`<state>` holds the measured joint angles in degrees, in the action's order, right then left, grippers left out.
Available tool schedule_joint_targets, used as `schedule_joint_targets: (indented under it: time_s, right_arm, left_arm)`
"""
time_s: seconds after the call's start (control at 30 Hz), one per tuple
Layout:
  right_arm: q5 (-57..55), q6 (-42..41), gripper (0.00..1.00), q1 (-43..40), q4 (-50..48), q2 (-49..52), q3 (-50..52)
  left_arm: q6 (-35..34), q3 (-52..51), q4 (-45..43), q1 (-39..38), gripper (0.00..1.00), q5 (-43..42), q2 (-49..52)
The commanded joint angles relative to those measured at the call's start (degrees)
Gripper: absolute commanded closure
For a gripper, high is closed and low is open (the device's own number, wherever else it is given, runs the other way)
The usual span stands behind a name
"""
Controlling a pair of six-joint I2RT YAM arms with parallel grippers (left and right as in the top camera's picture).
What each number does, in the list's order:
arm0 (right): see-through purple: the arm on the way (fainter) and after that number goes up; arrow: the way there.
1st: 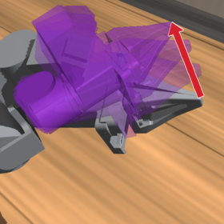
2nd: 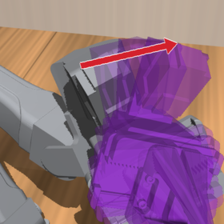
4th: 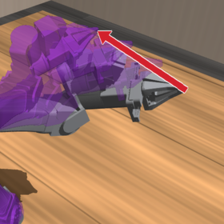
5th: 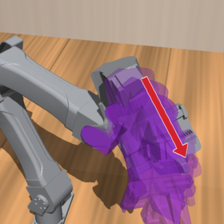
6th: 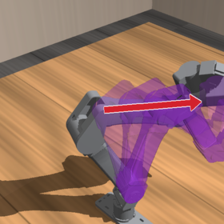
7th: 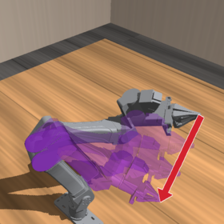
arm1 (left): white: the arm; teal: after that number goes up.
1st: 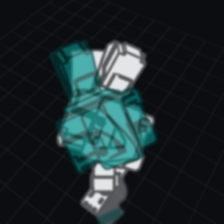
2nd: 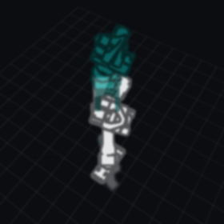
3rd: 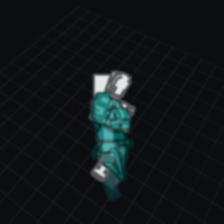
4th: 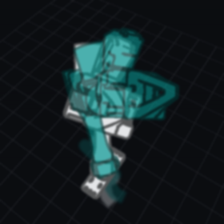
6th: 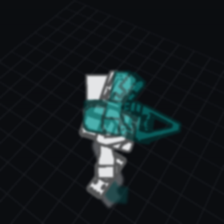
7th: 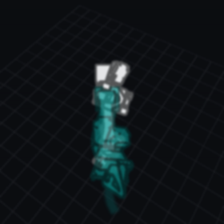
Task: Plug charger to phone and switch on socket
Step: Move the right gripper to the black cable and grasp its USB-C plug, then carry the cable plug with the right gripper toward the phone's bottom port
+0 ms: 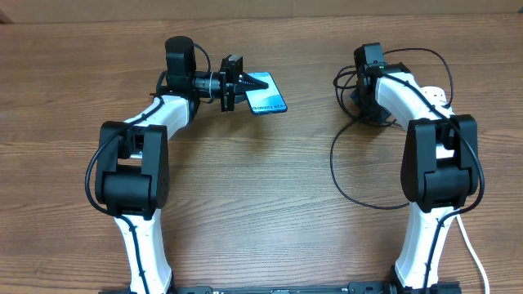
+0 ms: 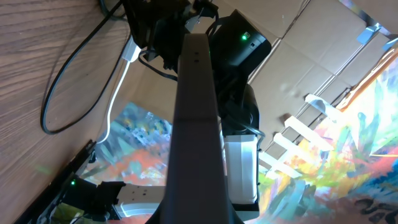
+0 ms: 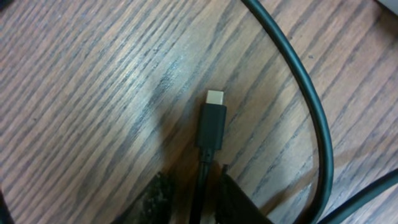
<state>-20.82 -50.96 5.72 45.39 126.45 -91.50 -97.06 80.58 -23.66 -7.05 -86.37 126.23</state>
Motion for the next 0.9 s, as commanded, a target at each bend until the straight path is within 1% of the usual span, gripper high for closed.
schedule_joint_targets:
  time_s: [0.0,0.2,0.33,0.5,0.67,0.8,0.87]
  right_arm:
    - [-0.13,0.26,0.77,-0.04,-0.07,1.62,-0.7]
    - [-0.09,0.35,0.92,-0.04,-0.02,1.62,-0.72]
    - [0.63,0.48,0.96,-0.07,0.66,1.49,-0.85]
    - [3.82,0.52,0.96,-0.07,1.29,-0.13,-0.85]
    - [10.84,8.09,0.96,-0.07,1.03,-5.44,-0.87]
    - [21.79,16.65,0.96,-0.04,2.73,-12.17,-0.87]
    - [25.51,19.39,0.96,-0.04,5.05,-15.54,-0.87]
  left_arm:
    - [1.33,1.6,-0.39,-0.22,0.96,-1.36,-0.9]
    - [1.31,1.6,-0.39,-0.22,0.96,-1.38,-0.9]
    - [1.31,1.6,-0.39,-0.13,0.96,-1.88,-0.9]
    - [1.31,1.6,-0.39,-0.07,0.96,-2.67,-0.9]
    - [1.31,1.6,-0.39,-0.07,0.96,-3.69,-0.9]
    - [1.33,1.6,-0.46,-0.07,0.96,-3.1,-0.9]
    - [1.33,1.6,-0.94,-0.07,0.96,-3.1,-0.9]
